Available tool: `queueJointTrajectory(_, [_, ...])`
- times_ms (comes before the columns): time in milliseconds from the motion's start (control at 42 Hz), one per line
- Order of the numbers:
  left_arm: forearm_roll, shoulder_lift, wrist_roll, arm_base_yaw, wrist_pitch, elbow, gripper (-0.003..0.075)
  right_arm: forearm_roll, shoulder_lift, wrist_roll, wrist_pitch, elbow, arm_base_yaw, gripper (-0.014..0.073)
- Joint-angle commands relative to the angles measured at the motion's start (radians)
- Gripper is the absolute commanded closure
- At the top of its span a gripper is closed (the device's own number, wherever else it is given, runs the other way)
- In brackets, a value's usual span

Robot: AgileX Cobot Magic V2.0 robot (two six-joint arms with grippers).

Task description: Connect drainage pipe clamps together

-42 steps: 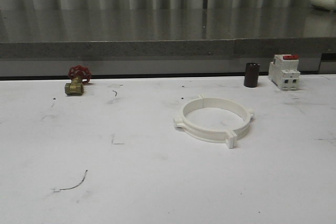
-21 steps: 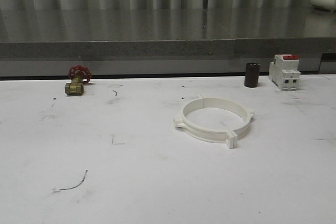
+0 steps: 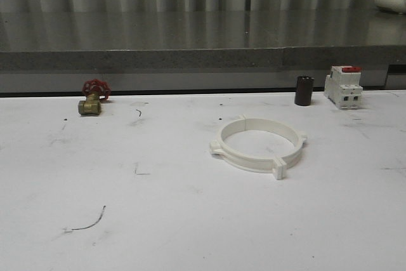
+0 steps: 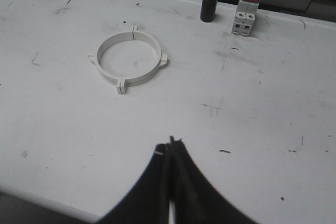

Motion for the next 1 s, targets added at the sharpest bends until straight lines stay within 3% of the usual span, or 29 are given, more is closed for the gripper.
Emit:
queueJointTrajectory(0, [-0.009, -0.026, -0.001, 0.008, -0.08, -0.008, 0.0741, -0.016, 0.014, -0.012, -0.071, -0.023, -0.003, 0.0662])
queueJointTrajectory(262, [-0.02, -0.23, -0.001, 0.215, -0.267, 0.199, 0.0741, -0.015, 0.014, -0.012, -0.071, -0.023, -0.003, 0.0662])
queueJointTrajectory(428, [-0.114, -0.408, -0.001, 0.353, -0.509, 0.422, 0.0741, -0.015, 0.014, -0.012, -0.071, -0.023, -0.003, 0.0662])
queueJointTrajectory(571, [-0.189, -0.532, -0.001, 0.439, -0.605, 0.566, 0.0741, -0.015, 0.014, -0.012, -0.071, -0.023, -0.003, 0.0662])
queueJointTrajectory(856, [-0.184, -0.589, -0.001, 0.444, -0.802, 0.71, 0.0741, -0.015, 0.014, -0.012, -0.07, -0.023, -0.003, 0.0662])
queueJointTrajectory(975, [-0.125, -0.589, -0.001, 0.435, -0.812, 0.708, 0.0741, -0.015, 0.014, -0.012, -0.07, -0.023, -0.003, 0.0662])
